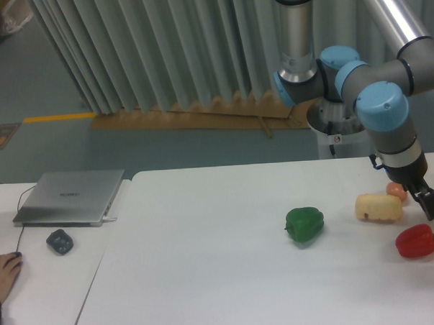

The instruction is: Place the red peppers in a basket

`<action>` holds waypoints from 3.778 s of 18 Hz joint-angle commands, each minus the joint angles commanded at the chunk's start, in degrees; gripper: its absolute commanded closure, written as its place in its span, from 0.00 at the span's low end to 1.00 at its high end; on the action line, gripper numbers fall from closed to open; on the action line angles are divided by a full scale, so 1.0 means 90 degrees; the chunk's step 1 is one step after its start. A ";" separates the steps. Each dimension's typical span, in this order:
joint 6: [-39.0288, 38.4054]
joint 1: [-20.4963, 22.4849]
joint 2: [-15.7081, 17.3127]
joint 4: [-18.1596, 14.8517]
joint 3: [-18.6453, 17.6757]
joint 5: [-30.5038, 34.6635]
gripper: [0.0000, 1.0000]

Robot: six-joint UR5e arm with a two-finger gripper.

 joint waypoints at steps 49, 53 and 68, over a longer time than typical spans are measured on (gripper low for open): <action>-0.0236 -0.0509 -0.0509 0.0654 0.0215 0.0559 0.63; -0.0071 -0.0050 -0.0196 0.0645 0.0215 0.0117 0.63; 0.5463 0.2459 -0.0449 0.0976 0.0537 0.0293 0.62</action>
